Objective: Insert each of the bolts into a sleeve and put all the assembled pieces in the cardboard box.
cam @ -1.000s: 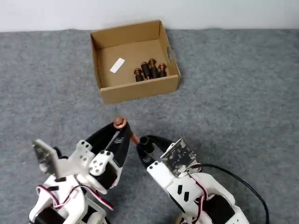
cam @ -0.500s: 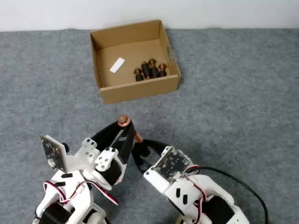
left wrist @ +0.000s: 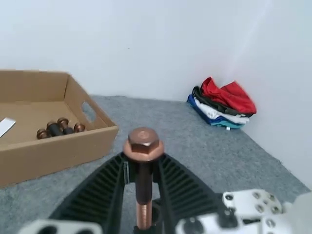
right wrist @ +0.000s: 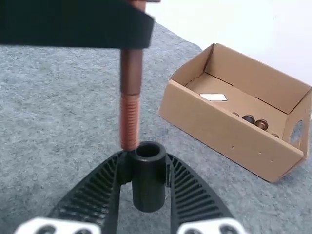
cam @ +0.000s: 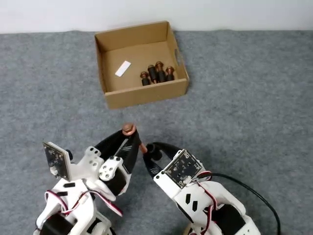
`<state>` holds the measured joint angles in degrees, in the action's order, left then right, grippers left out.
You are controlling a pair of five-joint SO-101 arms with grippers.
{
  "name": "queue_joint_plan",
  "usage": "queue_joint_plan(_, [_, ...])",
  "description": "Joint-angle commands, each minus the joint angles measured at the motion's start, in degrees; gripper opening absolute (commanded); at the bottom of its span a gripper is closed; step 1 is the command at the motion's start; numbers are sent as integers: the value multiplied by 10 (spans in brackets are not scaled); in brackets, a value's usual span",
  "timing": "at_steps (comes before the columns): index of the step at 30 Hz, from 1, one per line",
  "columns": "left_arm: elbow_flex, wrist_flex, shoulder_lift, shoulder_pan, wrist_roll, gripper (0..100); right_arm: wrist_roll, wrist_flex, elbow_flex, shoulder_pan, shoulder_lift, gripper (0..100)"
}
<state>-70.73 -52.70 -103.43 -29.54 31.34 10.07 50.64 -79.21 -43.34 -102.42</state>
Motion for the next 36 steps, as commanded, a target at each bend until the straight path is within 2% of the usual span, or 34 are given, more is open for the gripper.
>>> queue_joint_plan(1, [-2, 55, -1, 1, 4, 5, 5, -15, 16, 5, -7, 9])
queue_joint_plan(9, [-21, 57, -1, 1, 4, 5, 5, -15, 15, -19, -7, 9])
queue_joint_plan(17, [-20, -17, -4, -4, 4, 5, 6, -15, 18, -16, -7, 9])
queue_joint_plan(25, [-16, -26, -4, -18, 4, 5, 6, -15, 14, -16, -7, 9])
queue_joint_plan(29, [18, -47, -2, -50, 5, 5, 6, -15, 10, -16, -7, 9])
queue_joint_plan(36, [58, -102, -3, -53, 4, 5, 6, -46, -8, -16, -7, 9])
